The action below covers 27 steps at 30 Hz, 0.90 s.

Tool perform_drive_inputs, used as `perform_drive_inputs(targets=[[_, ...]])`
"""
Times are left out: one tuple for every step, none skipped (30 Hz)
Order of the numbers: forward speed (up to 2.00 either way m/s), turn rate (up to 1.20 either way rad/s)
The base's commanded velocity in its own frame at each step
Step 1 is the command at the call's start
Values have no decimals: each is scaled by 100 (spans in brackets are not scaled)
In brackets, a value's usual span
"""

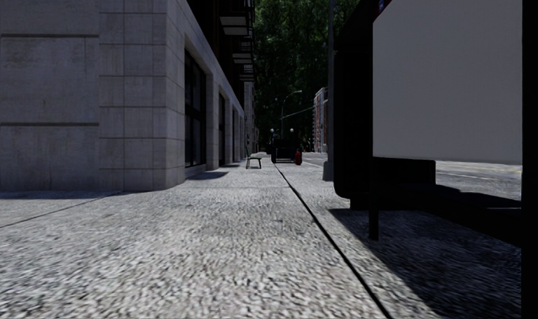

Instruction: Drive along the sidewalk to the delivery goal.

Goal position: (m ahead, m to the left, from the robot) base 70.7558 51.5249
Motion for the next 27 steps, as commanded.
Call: perform_drive_inputs(targets=[[200,0],[200,0],[200,0],[200,0],[200,0],[200,0],[200,0],[200,0],[200,0],[200,0],[200,0],[200,0],[200,0],[200,0],[200,0],[200,0],[200,0],[200,0],[200,0],[200,0],[200,0],[200,0],[200,0],[200,0],[200,0],[200,0],[200,0]])
